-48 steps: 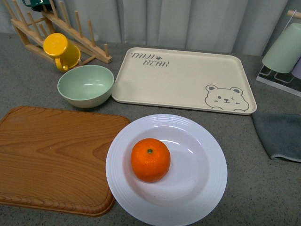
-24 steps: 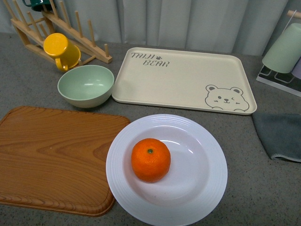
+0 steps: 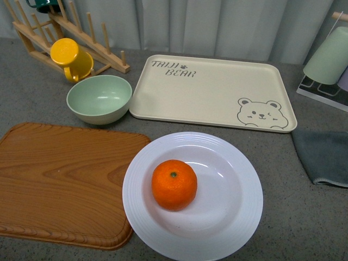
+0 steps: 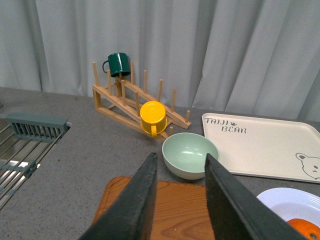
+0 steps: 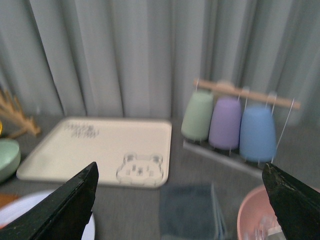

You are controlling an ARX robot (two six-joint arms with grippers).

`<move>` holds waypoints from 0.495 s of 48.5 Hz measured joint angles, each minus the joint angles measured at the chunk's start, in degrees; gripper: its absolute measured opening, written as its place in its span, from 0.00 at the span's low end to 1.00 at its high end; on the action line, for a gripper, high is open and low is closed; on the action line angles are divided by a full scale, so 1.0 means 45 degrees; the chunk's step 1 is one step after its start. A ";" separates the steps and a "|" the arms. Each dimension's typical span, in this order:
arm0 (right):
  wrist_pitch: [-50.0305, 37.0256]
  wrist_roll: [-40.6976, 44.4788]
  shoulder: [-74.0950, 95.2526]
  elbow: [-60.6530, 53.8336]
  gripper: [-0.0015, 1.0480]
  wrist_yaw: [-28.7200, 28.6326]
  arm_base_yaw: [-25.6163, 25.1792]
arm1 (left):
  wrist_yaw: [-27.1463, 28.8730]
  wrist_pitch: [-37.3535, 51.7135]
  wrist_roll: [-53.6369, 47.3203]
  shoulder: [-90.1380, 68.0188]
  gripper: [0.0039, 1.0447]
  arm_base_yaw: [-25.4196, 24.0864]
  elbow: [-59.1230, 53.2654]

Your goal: Place orange and plate with both arms

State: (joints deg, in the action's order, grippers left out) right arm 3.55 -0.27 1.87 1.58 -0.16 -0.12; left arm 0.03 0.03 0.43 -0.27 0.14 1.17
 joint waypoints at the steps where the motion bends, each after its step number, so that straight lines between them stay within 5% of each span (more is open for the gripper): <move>1: 0.0607 -0.0019 0.0447 0.0262 0.91 0.0024 -0.0029 | -0.0005 0.0000 0.0000 0.0000 0.33 0.0000 0.0000; 4: 0.1015 -0.0068 0.2419 0.0719 0.91 0.0019 -0.0087 | -0.0010 0.0000 0.0000 0.0005 0.43 0.0000 0.0000; 8: -0.0491 -0.0112 0.6305 0.0967 0.91 0.0364 -0.0068 | -0.0005 0.0000 0.0000 0.0015 0.61 0.0000 0.0000; 15: -0.3259 -0.1248 1.3644 0.2254 0.91 -0.0787 -0.0374 | -0.0005 0.0000 0.0000 0.0015 0.91 0.0000 0.0000; 24: -0.4095 -0.2919 1.9084 0.3968 0.91 -0.2424 -0.0369 | -0.0005 0.0000 -0.0029 0.0015 0.94 0.0000 0.0000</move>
State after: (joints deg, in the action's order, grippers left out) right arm -14.87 -13.41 87.74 19.44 -11.07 -1.78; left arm 0.01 0.03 0.30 -0.21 0.14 1.17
